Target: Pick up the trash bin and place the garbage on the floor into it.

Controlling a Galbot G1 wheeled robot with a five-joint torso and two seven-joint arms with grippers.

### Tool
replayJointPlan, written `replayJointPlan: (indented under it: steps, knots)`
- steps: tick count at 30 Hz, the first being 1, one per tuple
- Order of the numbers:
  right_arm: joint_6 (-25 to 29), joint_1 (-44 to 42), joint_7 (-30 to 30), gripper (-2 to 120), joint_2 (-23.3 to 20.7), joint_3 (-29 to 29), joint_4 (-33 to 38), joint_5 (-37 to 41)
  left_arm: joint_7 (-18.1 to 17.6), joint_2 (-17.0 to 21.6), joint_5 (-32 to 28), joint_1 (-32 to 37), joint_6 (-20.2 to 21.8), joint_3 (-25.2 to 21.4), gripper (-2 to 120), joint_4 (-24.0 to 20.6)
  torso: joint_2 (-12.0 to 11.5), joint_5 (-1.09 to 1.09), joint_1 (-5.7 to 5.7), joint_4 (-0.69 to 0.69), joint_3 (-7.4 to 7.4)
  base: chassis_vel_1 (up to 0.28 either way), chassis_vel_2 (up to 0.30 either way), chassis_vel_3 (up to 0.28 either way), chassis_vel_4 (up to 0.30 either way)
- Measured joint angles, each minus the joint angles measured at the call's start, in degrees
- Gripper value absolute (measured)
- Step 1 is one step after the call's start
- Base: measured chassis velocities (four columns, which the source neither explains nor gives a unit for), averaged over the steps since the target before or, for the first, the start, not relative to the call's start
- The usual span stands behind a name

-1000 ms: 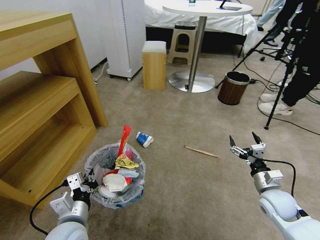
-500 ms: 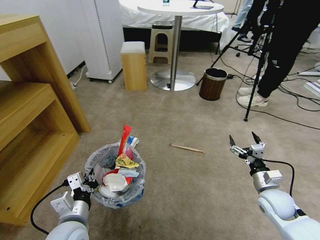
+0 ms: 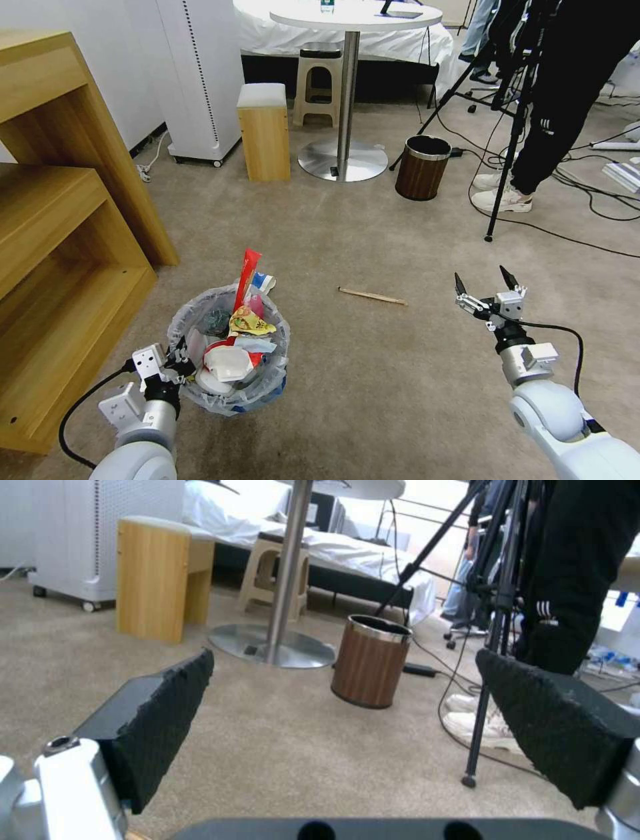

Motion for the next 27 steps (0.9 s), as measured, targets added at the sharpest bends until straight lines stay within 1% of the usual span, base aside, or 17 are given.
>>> replayJointPlan:
  steps: [4, 6, 7, 8, 10, 14, 20, 23, 27]
  knots:
    - [0.1, -0.2, 0.0, 100, -0.2, 0.0, 0.2, -0.1, -0.7, -0.4, 0.0, 0.2, 0.0, -0.1, 1, -0.4, 0.0, 0.0, 0.0, -0.01, 0.0, 0.0, 0.0, 0.0, 0.0]
    - [0.1, -0.1, 0.0, 100, -0.5, -0.2, 0.4, 0.0, -1.9, -0.5, 0.0, 0.4, 0.5, -0.5, 1, -0.7, 0.0, 0.0, 0.0, -0.01, 0.0, 0.0, 0.0, 0.0, 0.0]
    - [0.1, -0.1, 0.0, 100, -0.5, -0.2, 0.4, 0.0, -1.9, -0.5, 0.0, 0.4, 0.5, -0.5, 1, -0.7, 0.0, 0.0, 0.0, -0.01, 0.0, 0.0, 0.0, 0.0, 0.0]
    - [0.0, 0.0, -0.1, 100, -0.8, -0.4, 0.6, 0.3, -3.1, -0.6, 0.0, 0.5, 1.0, -0.9, 1, -1.0, 0.0, 0.0, 0.0, 0.0, 0.0, 0.0, 0.0, 0.0, 0.0]
    - [0.0, 0.4, -0.1, 100, -0.9, -0.9, 0.6, 0.5, -4.1, -0.8, 0.3, 0.7, 1.4, -1.6, 1, -1.4, 0.0, 0.0, 0.0, 0.0, 0.0, 0.0, 0.0, 0.0, 0.0]
    - [0.0, 0.9, -0.3, 100, -0.9, -1.5, 0.4, 0.6, -5.5, -0.5, 0.7, 1.6, 1.7, -3.1, 1, -1.9, 0.0, 0.0, 0.0, 0.0, 0.0, 0.0, 0.0, 0.0, 0.0]
    - [0.0, 1.4, -0.3, 100, -0.7, -2.4, 0.3, 0.7, -5.9, 0.0, 0.0, 2.3, 1.7, -4.8, 1, -2.3, 0.0, 0.0, 0.0, 0.0, 0.0, 0.0, 0.0, 0.0, 0.0]
    - [0.0, 2.0, -0.3, 100, -0.5, -3.1, 0.0, 0.9, -5.9, 0.8, -0.3, 3.0, 1.6, -6.9, 1, -2.5, 0.0, 0.01, 0.0, 0.0, 0.0, 0.0, 0.0, 0.0, 0.0]
    - [0.1, 2.4, -0.4, 100, -0.1, -3.7, -0.6, 0.8, -5.8, 1.7, -1.3, 3.8, 1.6, -8.2, 1, -2.6, 0.0, -0.01, 0.0, 0.0, 0.0, 0.0, 0.0, 0.0, 0.0]
